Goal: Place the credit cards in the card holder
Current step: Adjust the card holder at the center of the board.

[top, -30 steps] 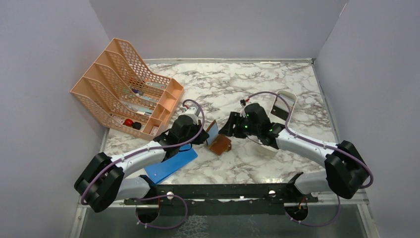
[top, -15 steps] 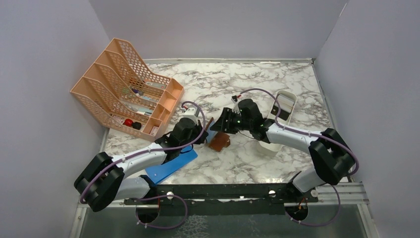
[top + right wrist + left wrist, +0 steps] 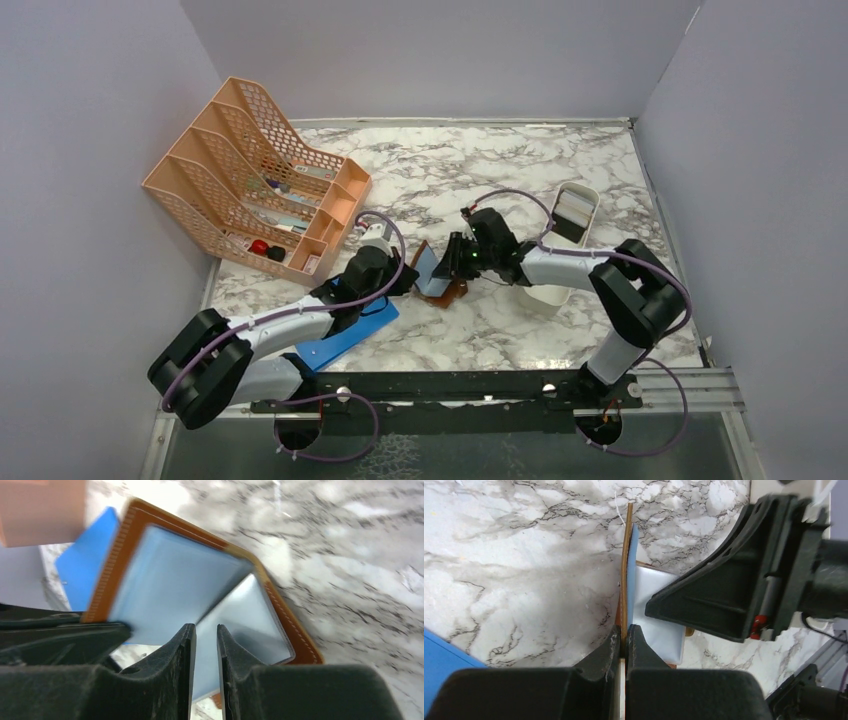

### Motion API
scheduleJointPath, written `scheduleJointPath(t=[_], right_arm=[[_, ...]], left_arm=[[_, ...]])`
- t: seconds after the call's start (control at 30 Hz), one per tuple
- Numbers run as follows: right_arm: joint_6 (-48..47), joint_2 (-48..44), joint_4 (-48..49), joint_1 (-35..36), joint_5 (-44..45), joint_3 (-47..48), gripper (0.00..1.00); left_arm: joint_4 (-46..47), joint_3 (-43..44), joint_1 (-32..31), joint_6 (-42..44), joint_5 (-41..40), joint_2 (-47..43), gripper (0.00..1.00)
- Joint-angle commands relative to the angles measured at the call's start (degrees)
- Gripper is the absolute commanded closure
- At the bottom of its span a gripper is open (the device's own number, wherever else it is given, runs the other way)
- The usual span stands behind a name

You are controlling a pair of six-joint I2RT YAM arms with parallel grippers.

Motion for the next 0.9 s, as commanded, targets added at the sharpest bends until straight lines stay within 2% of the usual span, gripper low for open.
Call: scheduleJointPath(t=[0.0,0.17,0.2,0.33,0.47,0.63,0.87], right_arm=[[-4.8,2.0,-5.1,0.2,4.5,-2.7,0.74],[-8.1,3.2,-6.1,0.2,7.6,-6.2,0.76],[-8.8,3.1,-6.2,0.2,7.9,-6.6,0.76],[-11.6,2.5,-6.8,0.2,9.2,-6.8,0.76],[-14.1,1.5,-7.3,0.2,9.2,-6.3,0.76],[-16.6,1.0,-8.5,0.2,8.0,-5.0,0.76],[-17.1,0.2,-9.5,0.2,6.2,-2.7,0.76]], left_arm=[[3.3,-0.8,-0.3,-8.1,1.5,1.4,1.0],[2.3,-1.8,-0.3,-11.1,2.7,0.6,0.97],[1.5,-1.6,-0.3,-11.1,3.0,0.3,0.93],[-5.2,1.7,0.2,-9.8,4.7,-0.4,0.67],[-10.0,5.1,3.2,-6.5,6.2,-0.5,0.54],[-10.5,7.9,7.6,-1.9,10.9,0.7,0.46],[-11.0,12.5,7.9,5.3,18.4,3.3,0.4]])
